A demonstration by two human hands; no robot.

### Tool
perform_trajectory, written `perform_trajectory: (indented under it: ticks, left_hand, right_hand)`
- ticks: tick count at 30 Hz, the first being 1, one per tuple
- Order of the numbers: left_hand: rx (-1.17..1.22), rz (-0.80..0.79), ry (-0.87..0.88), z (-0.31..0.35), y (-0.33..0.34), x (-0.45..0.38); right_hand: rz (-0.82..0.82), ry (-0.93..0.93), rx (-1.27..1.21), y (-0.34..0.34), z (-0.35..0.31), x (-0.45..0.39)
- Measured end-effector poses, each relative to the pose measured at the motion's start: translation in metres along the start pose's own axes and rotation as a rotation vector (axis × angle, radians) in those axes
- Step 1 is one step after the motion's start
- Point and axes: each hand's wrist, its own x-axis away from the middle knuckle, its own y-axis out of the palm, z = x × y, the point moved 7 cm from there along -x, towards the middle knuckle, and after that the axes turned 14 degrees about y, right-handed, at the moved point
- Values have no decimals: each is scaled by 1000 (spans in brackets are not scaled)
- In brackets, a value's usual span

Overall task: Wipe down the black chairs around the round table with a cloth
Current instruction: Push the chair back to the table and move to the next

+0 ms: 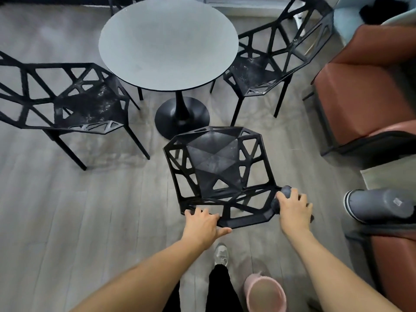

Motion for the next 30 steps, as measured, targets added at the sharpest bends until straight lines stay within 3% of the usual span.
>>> perform_trajectory:
  ticks: [6, 12, 16, 23, 30]
  left_hand:
    - [-37, 69, -68, 27, -8, -24]
    - [-40, 82, -109, 36, -10, -29]
    - [41, 80, -117, 38, -15, -25]
    - [-101, 533, -72, 25, -73, 11]
    - [-123, 815, -168, -29, -132, 86]
  right_hand:
    - [-35, -76, -137, -1, 18, -43]
    - [-258, -206, -329, 0, 27, -60]
    - [-243, -192, -563, -14, 36, -62]
    - [-52, -280, -851, -71, 3, -43]
    - [37, -454, -924, -131, -77, 1]
